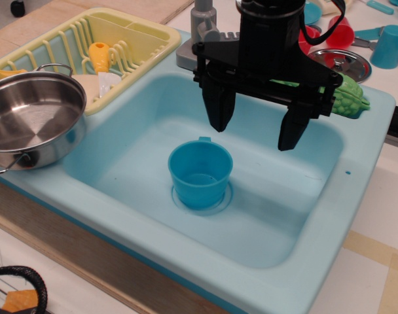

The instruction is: Put cup into pot or pan

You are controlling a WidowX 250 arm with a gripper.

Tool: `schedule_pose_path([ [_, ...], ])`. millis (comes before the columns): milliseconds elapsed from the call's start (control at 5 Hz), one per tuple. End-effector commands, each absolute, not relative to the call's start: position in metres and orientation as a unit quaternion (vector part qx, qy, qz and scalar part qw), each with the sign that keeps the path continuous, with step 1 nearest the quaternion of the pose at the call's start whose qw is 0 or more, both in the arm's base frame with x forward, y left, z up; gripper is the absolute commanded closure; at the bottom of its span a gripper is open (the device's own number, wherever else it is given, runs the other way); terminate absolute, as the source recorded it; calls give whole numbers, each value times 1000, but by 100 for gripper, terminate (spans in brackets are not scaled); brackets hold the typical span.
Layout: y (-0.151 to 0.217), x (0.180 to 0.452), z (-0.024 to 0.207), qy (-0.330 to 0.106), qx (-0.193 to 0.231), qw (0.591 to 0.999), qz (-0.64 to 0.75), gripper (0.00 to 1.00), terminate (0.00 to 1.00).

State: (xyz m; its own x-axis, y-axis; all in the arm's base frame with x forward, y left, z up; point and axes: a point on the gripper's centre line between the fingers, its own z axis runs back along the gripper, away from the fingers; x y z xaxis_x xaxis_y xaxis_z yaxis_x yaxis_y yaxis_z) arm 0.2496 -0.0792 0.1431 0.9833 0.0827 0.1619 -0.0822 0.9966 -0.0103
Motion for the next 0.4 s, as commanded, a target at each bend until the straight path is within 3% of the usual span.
schedule_pose_path([
  [0, -79, 250, 143, -81, -2, 996, 41, 0, 0],
  [200, -76, 249, 134, -78, -6, 995, 57, 0, 0],
])
